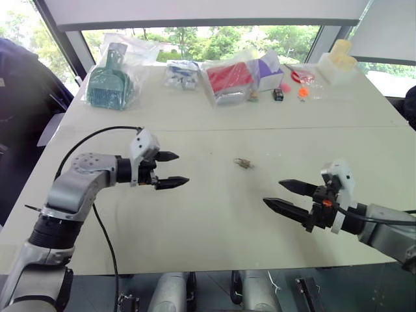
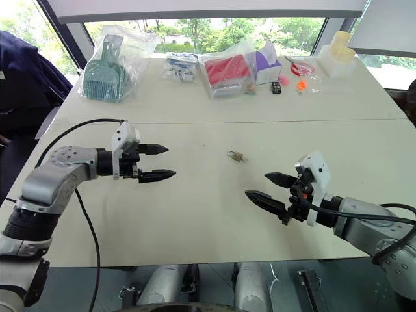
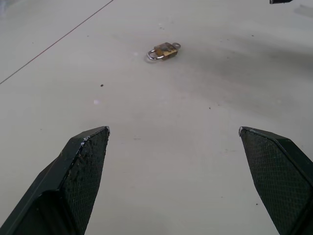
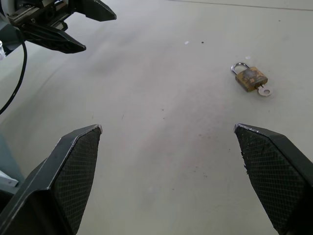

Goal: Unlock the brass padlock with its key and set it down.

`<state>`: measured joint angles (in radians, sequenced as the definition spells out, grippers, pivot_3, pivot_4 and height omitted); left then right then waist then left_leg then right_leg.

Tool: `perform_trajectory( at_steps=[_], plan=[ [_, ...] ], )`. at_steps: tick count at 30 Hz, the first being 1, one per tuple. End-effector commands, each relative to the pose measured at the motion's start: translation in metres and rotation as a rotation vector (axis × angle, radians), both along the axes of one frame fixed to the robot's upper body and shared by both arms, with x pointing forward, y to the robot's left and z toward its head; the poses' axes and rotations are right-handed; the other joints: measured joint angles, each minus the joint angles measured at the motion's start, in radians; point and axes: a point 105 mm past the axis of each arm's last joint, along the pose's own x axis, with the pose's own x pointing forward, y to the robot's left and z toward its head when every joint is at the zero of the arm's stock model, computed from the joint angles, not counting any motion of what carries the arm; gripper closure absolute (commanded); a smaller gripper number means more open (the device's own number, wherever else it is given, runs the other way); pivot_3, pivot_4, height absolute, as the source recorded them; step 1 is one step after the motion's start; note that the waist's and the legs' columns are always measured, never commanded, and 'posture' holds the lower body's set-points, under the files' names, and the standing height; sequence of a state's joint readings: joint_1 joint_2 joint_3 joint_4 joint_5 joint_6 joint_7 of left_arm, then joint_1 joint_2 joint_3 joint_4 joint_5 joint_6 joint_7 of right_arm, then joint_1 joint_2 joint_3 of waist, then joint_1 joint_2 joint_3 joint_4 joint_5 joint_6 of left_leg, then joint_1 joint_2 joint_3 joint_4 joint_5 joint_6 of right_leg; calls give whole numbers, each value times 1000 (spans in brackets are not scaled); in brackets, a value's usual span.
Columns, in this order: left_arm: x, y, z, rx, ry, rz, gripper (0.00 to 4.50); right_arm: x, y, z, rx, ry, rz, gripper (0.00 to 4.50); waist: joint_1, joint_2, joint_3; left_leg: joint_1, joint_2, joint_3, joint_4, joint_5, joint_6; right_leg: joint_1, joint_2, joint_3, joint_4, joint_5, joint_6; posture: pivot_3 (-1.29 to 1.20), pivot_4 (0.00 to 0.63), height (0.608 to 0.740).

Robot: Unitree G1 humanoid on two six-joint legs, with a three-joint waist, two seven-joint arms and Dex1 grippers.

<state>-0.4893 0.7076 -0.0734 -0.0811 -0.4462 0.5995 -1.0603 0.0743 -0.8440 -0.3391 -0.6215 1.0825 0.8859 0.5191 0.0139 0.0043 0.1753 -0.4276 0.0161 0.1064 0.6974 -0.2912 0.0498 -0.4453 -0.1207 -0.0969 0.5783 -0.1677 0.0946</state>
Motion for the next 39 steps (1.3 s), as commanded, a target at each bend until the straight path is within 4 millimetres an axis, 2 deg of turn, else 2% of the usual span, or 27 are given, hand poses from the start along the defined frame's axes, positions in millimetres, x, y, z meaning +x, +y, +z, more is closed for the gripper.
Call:
perform_trajectory(
  at_steps=[1,15,20,26,29,32,39],
  plan=[
    [5,1,16,-4,-80,3,74,2,3,6,8,-45,11,0,1,0,0,0,0,0,0,0,0,0,0,0,0,0,0,0,150,735],
    [12,-3,18,11,-108,-12,74,4,8,2,26,-54,4,0,1,0,0,0,0,0,0,0,0,0,0,0,0,0,0,0,150,735],
    [27,-15,26,34,-175,-85,74,12,9,1,52,-56,-35,0,5,-1,0,0,0,0,1,0,0,1,0,0,0,0,0,0,150,735],
    [58,-55,37,62,-237,-290,74,20,4,-6,37,-85,-169,0,20,-1,0,-1,-1,1,1,0,1,1,0,-1,0,0,0,0,150,735],
    [69,-85,30,81,-228,-390,74,18,1,-7,45,-106,-241,0,31,-1,0,-2,-1,1,2,0,1,0,0,-1,0,0,0,0,150,735],
    [75,-112,14,127,-213,-401,74,12,-3,-7,55,-128,-326,0,27,-2,0,-3,-1,1,2,-1,3,1,0,-1,-1,1,0,0,150,735],
    [73,-145,-14,188,-170,-389,74,-23,4,-7,75,-122,-449,0,25,-3,1,-4,0,1,2,-2,5,-2,0,-1,1,2,4,0,150,735]
  ],
)
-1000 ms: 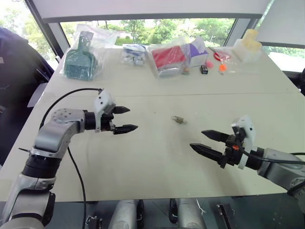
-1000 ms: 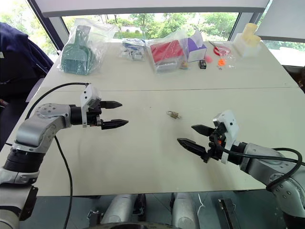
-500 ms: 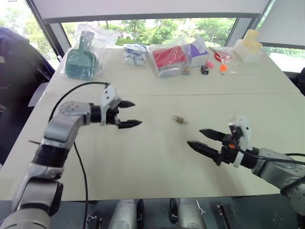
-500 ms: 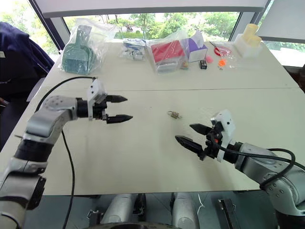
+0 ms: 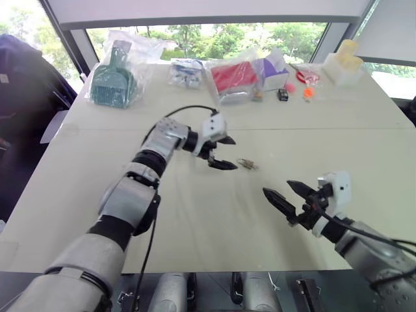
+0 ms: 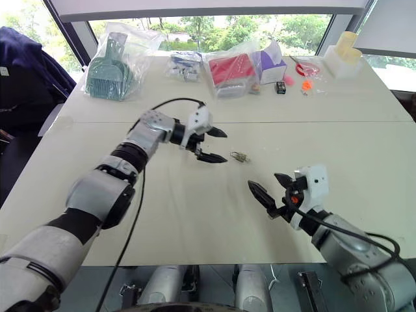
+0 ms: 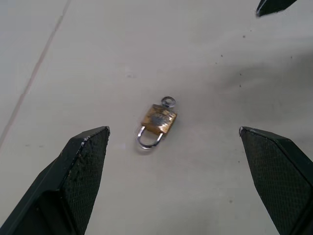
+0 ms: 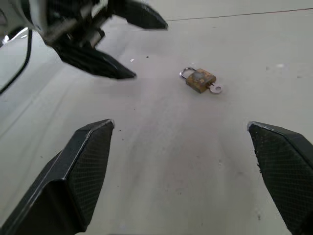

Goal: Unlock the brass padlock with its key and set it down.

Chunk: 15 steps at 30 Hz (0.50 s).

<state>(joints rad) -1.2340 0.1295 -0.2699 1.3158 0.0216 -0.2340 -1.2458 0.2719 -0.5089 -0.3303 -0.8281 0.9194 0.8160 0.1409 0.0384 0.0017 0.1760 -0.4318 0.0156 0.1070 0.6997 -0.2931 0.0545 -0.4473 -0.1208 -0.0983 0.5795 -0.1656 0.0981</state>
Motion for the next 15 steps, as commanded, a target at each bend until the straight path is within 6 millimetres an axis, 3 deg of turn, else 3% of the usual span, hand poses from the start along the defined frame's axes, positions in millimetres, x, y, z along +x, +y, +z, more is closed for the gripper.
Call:
perform_trajectory(
  at_steps=[1,10,15],
  plan=[
    [3,-13,7,15,-53,11,74,-22,10,18,10,-62,-41,0,2,0,0,0,0,0,0,0,0,0,0,0,0,0,-1,0,150,735],
    [-1,-43,-14,40,-19,83,74,-56,9,6,81,2,-145,0,1,-3,1,0,-1,-1,1,0,1,2,-1,0,-2,-2,-1,0,150,735],
    [-9,-44,-33,103,75,86,74,-63,15,5,101,-17,-177,0,-1,-4,1,2,-1,0,1,0,1,3,-1,0,-2,-2,-1,0,150,735]
  ],
)
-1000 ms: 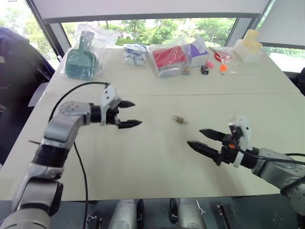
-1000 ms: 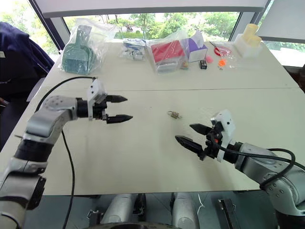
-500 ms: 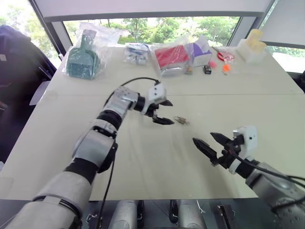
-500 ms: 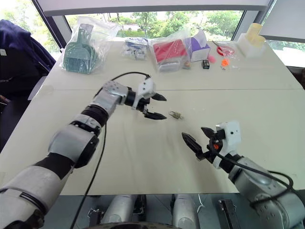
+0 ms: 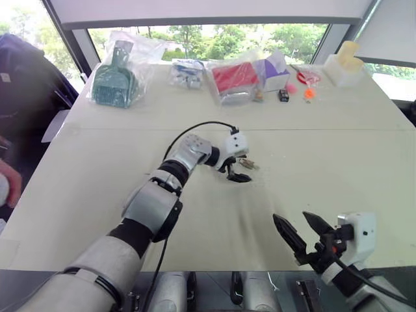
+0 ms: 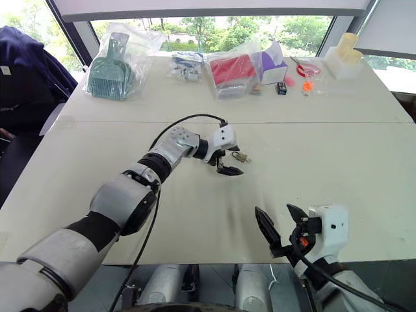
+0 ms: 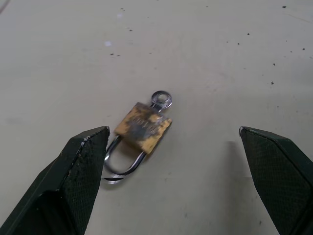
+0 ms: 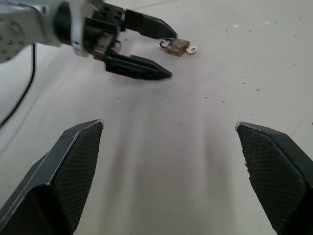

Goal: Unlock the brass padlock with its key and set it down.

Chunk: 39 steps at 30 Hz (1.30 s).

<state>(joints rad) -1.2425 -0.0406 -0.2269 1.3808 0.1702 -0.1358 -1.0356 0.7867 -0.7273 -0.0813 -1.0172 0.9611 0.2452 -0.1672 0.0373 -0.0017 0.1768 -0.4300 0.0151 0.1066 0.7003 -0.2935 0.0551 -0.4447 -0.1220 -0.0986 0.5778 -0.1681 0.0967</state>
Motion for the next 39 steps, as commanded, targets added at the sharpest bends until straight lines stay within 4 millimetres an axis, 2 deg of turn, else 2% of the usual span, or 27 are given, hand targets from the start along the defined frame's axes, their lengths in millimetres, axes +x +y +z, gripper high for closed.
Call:
perform_trajectory(
  at_steps=[1,5,9,16,21,24,28,31,35,39],
  plan=[
    [-5,4,-8,62,55,-24,74,-2,5,12,25,-64,-28,0,0,0,0,1,0,0,0,0,0,1,0,0,0,0,0,0,150,735],
    [-15,9,-11,81,111,-115,74,1,4,16,18,-72,-41,0,1,-1,-1,2,0,0,0,0,0,1,0,0,0,0,0,0,150,735],
    [-18,11,0,32,122,-164,74,11,4,23,10,-93,-40,0,1,-2,-1,2,0,0,0,0,0,1,0,0,0,0,0,0,150,735],
    [-3,3,26,-77,31,-93,74,20,5,26,-7,-93,-29,0,4,-3,-1,1,0,0,0,0,0,2,0,0,0,0,0,0,150,735],
    [10,12,30,-54,-30,-9,74,24,5,27,-7,-100,-40,0,3,-3,-1,1,0,0,0,0,0,2,0,0,0,0,0,0,150,735],
    [18,17,27,-46,-49,66,74,23,6,24,-1,-91,-49,0,4,-3,-1,1,0,0,0,0,0,2,0,0,0,0,0,0,150,735],
    [36,18,24,-110,-49,292,74,24,12,22,14,-99,-47,0,4,-3,-1,1,0,0,1,0,0,2,0,0,1,0,0,0,150,735],
    [43,18,20,-101,-93,383,74,24,14,22,18,-104,-49,0,4,-3,-1,1,0,0,1,0,0,2,0,0,1,0,0,0,150,735],
    [43,18,8,11,-198,374,74,23,16,20,20,-107,-52,0,3,-3,-1,1,0,0,1,0,0,2,0,0,1,2,3,0,150,735],
    [40,26,-1,156,-336,242,74,24,15,21,17,-114,-65,0,2,-5,-2,2,0,0,1,0,0,2,0,0,1,0,0,0,150,735]
  ],
)
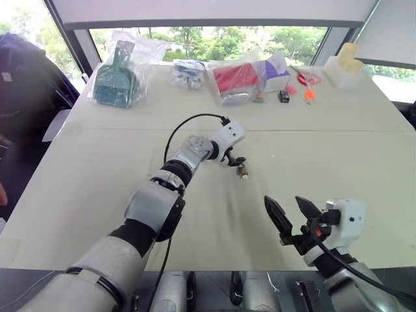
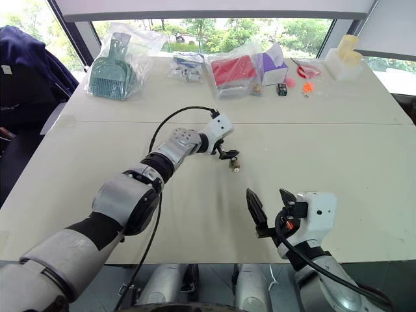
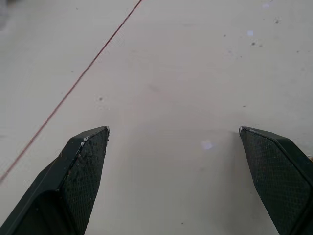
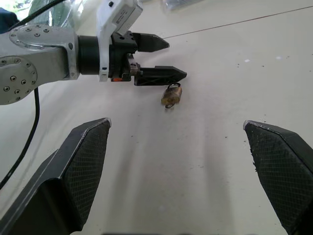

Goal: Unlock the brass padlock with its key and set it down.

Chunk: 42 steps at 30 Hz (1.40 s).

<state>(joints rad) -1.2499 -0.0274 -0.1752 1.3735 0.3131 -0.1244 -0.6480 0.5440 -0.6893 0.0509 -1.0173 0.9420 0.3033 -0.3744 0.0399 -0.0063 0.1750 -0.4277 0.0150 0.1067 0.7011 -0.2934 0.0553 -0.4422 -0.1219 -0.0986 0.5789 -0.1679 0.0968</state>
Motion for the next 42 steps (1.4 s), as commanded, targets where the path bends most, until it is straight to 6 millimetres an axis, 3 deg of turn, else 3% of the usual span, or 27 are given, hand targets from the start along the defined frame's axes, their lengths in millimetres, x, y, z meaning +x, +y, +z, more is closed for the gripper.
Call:
perform_trajectory(
  at_steps=[1,9,15,24,35,42],
  plan=[
    [-1,11,-11,165,-85,-73,74,0,1,10,0,-44,-7,0,0,-1,-1,0,0,0,0,0,0,0,0,0,0,0,0,0,150,735],
    [-6,27,-2,121,-19,-165,74,7,-3,12,-2,-61,-20,0,-4,-2,-2,1,1,0,0,0,0,0,0,0,0,0,-1,0,150,735],
    [-15,29,-3,117,4,-259,74,11,-5,11,-4,-66,-25,0,0,-3,-2,1,1,1,0,0,0,0,0,0,0,0,-1,0,150,735],
    [-35,12,-14,179,-49,-434,74,11,-8,10,6,-69,-51,0,1,-3,-3,1,1,0,0,0,0,1,0,0,0,0,-1,0,150,735],
    [-56,-25,3,43,-88,-584,74,10,-10,8,15,-72,-72,0,0,-3,-3,1,0,0,0,0,0,1,0,0,0,0,-1,0,150,735],
    [-58,-26,0,77,-48,-591,74,10,-11,5,10,-69,-86,0,-1,-3,-3,1,1,0,0,0,0,0,0,0,1,0,-1,0,150,735]
  ],
)
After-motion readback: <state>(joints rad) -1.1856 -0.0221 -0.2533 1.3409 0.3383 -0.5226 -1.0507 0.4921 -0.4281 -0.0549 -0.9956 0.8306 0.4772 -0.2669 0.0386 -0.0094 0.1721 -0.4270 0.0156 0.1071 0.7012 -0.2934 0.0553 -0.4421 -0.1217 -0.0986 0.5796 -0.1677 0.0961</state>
